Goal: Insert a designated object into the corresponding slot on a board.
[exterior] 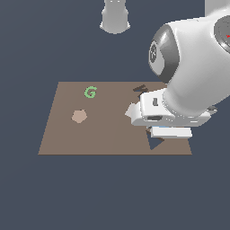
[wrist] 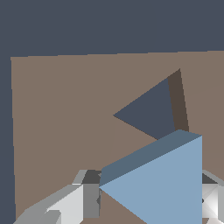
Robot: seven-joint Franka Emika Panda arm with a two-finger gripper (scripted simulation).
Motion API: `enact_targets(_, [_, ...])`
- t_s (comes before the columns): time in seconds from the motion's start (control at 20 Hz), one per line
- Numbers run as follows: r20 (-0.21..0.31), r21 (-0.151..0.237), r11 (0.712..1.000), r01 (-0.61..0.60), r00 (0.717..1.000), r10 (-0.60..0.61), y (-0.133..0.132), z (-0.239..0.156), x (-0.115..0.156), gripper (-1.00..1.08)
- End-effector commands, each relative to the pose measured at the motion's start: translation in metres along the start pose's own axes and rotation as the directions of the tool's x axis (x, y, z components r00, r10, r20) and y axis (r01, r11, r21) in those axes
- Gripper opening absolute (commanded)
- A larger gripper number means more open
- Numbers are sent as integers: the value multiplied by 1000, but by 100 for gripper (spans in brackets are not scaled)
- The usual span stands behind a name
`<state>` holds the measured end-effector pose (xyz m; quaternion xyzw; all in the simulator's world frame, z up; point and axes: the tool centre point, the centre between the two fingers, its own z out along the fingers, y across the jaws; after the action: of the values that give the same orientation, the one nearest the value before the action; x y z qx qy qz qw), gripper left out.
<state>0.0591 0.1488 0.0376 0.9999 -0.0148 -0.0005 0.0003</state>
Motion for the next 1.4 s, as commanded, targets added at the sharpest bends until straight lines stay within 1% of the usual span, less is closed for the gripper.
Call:
enact_targets(0.0, [0,0,999,43,999,-43,4,-1,11,-100])
enact_targets(0.25, [0,0,995,103,995,-103,8,-2,28,-100])
enact_targets(0.5, [0,0,991,135,991,-135,10,-3,37,-100])
enact_targets(0.85, [1,0,990,142,990,-142,10,-2,39,-100])
enact_targets(1.15, [-1,-1,989,145,989,-145,10,7,40,-100])
enact_targets(1.2, [-1,-1,989,145,989,-145,10,7,40,100])
enact_targets(1.35, [-1,-1,989,145,989,-145,10,7,40,100])
